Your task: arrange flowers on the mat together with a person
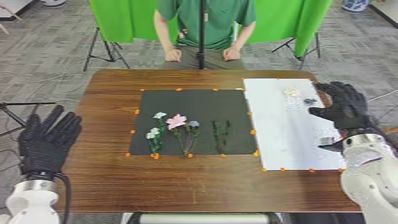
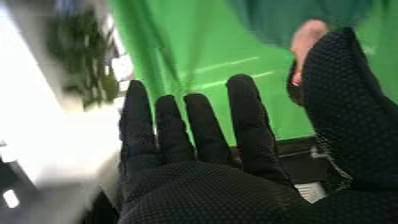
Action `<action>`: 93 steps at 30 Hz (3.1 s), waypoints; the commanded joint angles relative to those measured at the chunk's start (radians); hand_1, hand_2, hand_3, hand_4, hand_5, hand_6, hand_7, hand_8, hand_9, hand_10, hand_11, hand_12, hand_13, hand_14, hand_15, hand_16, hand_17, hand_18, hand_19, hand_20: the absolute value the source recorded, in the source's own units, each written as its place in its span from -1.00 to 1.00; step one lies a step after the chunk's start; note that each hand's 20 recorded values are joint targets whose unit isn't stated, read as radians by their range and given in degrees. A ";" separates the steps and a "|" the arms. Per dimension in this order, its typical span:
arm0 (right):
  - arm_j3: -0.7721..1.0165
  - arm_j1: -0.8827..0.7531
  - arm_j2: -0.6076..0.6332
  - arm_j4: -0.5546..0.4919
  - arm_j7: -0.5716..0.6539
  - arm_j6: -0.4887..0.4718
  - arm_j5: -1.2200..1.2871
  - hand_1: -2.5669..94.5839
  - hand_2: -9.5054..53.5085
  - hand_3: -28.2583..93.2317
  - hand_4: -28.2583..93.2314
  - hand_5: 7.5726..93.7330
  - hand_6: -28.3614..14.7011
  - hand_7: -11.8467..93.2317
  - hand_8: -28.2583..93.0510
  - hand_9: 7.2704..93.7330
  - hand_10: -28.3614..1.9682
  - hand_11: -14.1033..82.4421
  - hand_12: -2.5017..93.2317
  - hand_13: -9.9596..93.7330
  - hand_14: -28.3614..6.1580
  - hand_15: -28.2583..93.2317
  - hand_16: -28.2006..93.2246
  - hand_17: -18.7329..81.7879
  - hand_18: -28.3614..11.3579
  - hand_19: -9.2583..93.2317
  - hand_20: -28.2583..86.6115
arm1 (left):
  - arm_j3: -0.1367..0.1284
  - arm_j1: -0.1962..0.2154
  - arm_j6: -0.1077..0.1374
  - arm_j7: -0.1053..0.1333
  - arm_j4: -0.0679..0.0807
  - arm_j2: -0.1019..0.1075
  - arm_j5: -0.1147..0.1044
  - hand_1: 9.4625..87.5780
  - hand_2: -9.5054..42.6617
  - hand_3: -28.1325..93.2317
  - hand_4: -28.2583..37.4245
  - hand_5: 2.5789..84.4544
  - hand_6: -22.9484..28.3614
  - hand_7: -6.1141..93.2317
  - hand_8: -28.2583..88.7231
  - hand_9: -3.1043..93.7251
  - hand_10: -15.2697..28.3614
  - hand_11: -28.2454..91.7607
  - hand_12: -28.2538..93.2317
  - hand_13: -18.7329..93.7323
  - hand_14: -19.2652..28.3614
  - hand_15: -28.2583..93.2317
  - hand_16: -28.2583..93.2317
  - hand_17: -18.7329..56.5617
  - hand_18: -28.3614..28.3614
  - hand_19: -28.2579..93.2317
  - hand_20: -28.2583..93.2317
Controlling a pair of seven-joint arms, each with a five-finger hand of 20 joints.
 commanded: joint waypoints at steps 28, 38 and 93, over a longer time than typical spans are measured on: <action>-0.425 0.554 0.025 0.488 0.149 -0.265 0.144 0.27 -0.59 0.54 -1.00 -0.13 0.39 -0.39 -0.74 -0.07 0.05 -0.49 -0.59 0.05 0.18 -0.16 -0.20 -0.05 -0.10 0.18 -0.04 | 0.061 0.020 -0.002 -0.023 -0.002 -0.005 -0.010 -0.61 -0.09 0.54 -1.00 -0.07 0.21 -0.65 -0.67 -0.18 0.45 -0.18 -0.34 -0.20 0.44 -0.08 -0.63 -0.61 0.42 -0.13 -0.38; -0.426 0.467 0.050 0.464 0.126 -0.089 0.125 0.49 -1.00 0.53 -1.00 0.27 0.47 -0.11 -0.58 0.57 0.48 -0.48 -0.04 0.51 0.62 -0.10 0.25 0.15 0.35 0.99 -0.46 | 0.056 0.020 0.001 -0.023 0.000 -0.010 -0.025 -0.61 -0.10 0.54 -1.00 -0.07 0.22 -0.64 -0.67 -0.17 0.46 -0.17 -0.33 -0.20 0.44 -0.08 -0.63 -0.61 0.42 -0.13 -0.38; -0.497 0.505 0.098 0.416 0.176 0.056 0.023 0.39 -0.92 0.35 -1.00 0.48 0.51 -0.07 -0.59 0.72 0.42 -0.52 -0.05 0.55 0.56 0.01 0.22 0.20 -0.21 0.52 0.21 | 0.063 -0.006 0.012 -0.013 0.003 0.000 -0.048 -0.61 -0.11 0.56 -1.00 -0.06 0.23 -0.63 -0.67 -0.18 0.49 -0.15 -0.33 -0.21 0.48 -0.03 -0.62 -0.63 0.45 -0.10 -0.37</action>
